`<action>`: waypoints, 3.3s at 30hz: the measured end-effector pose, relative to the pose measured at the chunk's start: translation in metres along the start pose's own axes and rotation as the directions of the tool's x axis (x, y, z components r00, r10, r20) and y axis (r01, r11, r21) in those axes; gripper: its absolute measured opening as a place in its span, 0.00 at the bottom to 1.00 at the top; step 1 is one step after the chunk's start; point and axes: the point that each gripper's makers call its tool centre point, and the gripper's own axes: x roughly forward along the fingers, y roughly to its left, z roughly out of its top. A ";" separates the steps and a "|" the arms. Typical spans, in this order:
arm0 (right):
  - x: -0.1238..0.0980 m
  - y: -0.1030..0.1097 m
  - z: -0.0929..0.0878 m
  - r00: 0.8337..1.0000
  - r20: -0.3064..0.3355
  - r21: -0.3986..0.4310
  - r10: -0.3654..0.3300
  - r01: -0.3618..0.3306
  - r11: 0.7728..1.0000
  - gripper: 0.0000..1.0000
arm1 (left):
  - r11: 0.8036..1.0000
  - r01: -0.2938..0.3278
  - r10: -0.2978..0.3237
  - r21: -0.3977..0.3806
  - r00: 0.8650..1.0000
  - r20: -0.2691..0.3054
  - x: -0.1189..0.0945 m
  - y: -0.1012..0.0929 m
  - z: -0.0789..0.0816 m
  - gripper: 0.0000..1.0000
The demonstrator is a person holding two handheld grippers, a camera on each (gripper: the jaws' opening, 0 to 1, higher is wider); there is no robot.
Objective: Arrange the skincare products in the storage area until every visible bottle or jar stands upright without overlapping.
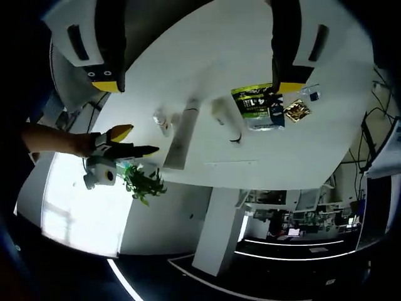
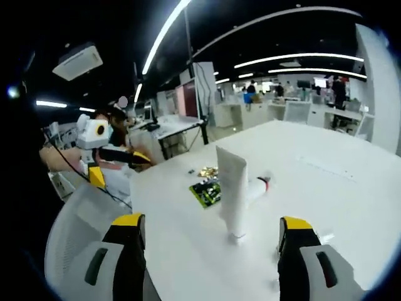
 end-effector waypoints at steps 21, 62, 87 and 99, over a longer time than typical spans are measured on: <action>-0.045 0.022 -0.033 0.989 -0.006 0.075 -0.146 0.147 0.986 0.99 | 0.999 0.006 -0.003 0.044 0.998 -0.056 -0.003 0.000 -0.015 0.93; -0.067 0.010 -0.051 0.962 0.013 0.133 -0.274 0.270 0.954 0.99 | 1.000 -0.031 0.031 0.006 0.989 -0.147 0.008 0.011 -0.026 0.91; -0.066 0.009 -0.056 0.960 -0.004 0.130 -0.279 0.277 0.952 0.99 | 0.998 -0.044 0.034 -0.038 0.970 -0.241 0.097 0.035 0.015 0.70; -0.064 0.012 -0.061 0.960 -0.042 0.107 -0.276 0.279 0.954 0.99 | 0.995 -0.050 0.016 -0.089 0.938 -0.348 0.145 0.041 0.013 0.65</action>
